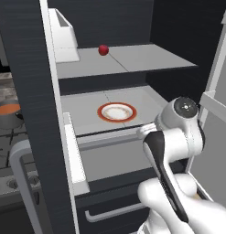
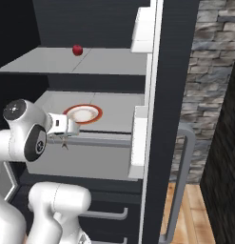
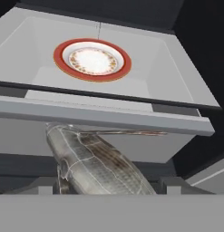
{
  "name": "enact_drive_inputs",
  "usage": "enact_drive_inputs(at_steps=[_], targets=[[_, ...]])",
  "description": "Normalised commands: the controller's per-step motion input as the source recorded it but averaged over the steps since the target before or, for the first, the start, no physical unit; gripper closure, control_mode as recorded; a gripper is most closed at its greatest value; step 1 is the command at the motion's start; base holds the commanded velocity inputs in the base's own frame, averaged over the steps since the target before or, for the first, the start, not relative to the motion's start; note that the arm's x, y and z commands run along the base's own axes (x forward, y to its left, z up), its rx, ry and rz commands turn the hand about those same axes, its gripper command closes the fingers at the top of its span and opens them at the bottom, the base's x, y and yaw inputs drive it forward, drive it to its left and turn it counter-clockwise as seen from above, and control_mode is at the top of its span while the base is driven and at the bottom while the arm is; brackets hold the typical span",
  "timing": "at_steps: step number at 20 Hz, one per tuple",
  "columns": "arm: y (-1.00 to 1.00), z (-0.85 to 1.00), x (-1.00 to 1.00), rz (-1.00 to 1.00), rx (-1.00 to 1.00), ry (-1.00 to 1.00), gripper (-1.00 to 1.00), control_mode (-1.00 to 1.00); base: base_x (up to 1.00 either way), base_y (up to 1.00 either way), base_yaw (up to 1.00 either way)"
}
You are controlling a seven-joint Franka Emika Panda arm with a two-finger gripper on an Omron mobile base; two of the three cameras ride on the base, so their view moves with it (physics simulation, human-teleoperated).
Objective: Retrieve the fish from the fridge and place it on the saucepan with marinade on the stove.
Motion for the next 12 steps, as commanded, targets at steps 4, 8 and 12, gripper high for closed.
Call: enact_drive_inputs(at_steps=[4,8,12], targets=[[0.0,0.47,-0.15,0.0,0.0,0.07,1.0,-1.0,0.0,0.0,0.0],[0.02,0.56,-0.12,0.0,0.0,0.14,1.0,-1.0,0.0,0.0,0.0],[0.0,0.0,0.0,0.0,0.0,0.06,1.0,-1.0,0.0,0.0,0.0]])
